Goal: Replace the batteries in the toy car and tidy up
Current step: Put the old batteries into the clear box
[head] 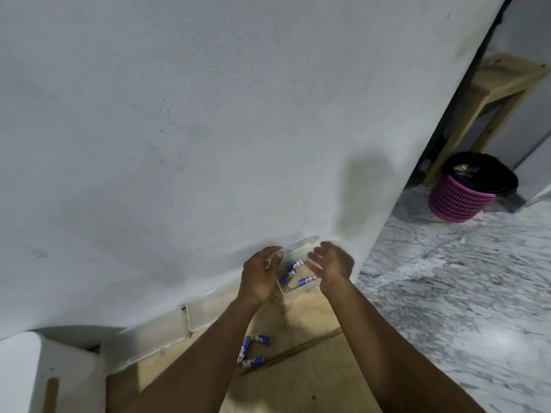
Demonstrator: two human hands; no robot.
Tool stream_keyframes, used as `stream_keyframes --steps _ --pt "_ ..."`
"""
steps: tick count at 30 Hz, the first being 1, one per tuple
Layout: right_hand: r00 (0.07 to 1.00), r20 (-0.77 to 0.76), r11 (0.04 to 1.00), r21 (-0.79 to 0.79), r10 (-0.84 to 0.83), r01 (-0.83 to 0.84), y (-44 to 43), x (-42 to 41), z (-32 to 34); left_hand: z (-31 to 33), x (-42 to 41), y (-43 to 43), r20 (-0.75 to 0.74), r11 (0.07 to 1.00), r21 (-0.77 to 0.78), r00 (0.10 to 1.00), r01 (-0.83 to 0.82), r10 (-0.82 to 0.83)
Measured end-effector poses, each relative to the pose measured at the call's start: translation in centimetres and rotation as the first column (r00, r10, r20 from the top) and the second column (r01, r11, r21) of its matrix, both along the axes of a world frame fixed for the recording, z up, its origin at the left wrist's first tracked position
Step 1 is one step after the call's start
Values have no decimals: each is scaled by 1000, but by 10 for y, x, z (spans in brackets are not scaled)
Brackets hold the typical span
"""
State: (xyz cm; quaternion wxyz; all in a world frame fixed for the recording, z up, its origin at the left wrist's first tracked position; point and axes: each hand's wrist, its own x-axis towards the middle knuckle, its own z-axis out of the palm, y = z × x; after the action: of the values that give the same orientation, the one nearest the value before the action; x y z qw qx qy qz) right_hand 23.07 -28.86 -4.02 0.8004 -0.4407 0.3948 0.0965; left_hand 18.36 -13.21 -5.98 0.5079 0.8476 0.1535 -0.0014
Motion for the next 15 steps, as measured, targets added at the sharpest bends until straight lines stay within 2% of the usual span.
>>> stream_keyframes --steps 1,3,5,6,8,9,12,13,15 --pt "993 87 991 -94 -83 91 -3 0 3 0 0 0 0 1000 3 1000 -1 1" --pt "955 290 928 -334 -63 162 -6 -3 7 0 -3 0 2 1000 11 1000 -4 4" --pt "879 448 795 -587 164 151 -9 -10 4 1 -7 0 1 999 42 1000 13 -13" --pt "808 476 690 -713 347 123 -11 -13 -1 1 -9 -1 -2 997 66 1000 29 -29" --pt "607 383 434 -898 696 69 -15 -17 -19 0 -15 -3 -12 993 103 999 50 -49" --pt "520 297 332 -943 801 27 -19 -17 -31 0 -19 -4 -21 991 120 998 56 -54" --pt "362 40 102 -983 931 -154 -30 -21 -55 -3 -28 -7 -51 974 201 994 109 -100" --pt "323 -9 50 -984 946 -173 -32 -24 -60 -4 -31 -8 -66 961 238 989 144 -132" --pt "264 -26 8 -992 964 -126 -36 -30 -66 -7 -34 -9 -108 921 314 972 232 -209"
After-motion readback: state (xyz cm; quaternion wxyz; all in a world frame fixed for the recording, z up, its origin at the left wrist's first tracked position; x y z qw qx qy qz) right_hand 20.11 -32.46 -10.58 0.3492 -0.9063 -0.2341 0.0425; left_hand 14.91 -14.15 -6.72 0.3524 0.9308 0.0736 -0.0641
